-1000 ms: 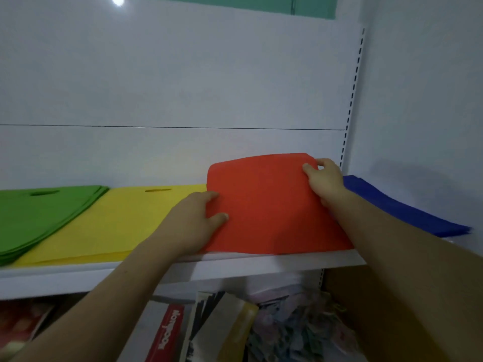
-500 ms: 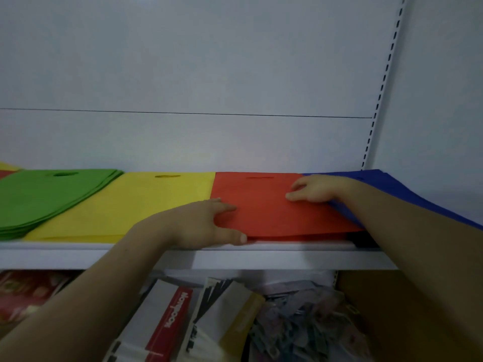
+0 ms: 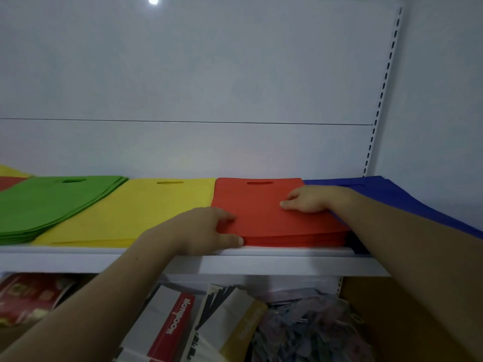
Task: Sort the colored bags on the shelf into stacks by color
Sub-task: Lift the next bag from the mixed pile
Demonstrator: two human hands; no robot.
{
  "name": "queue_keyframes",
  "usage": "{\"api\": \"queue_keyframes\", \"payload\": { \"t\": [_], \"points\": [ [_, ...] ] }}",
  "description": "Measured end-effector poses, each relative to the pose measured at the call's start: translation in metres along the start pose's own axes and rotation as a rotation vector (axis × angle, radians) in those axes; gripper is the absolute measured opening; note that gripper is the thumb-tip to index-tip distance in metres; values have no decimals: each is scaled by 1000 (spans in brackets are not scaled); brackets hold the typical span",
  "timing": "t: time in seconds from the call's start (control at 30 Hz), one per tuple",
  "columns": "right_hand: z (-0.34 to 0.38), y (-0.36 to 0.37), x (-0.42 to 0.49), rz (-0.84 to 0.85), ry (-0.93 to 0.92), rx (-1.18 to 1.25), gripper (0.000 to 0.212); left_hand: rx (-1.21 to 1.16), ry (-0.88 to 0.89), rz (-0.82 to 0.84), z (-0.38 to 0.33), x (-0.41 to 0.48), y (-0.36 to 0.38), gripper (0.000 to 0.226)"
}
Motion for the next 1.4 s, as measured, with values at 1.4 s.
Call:
{"api": "queue_keyframes", "payload": {
  "t": [1.4],
  "points": [
    [388, 45, -9, -153, -578, 116, 71, 30, -475, -238, 209, -231, -78, 70]
  ]
}}
Point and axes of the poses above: each hand's wrist, its own x-axis towards the middle knuckle, its own y-axis out of the palm, z = x × y, the point moved 4 cm from there along x, towards the middle knuckle, and after that the axes turned 8 degrees about x, right-handed, at the moved point
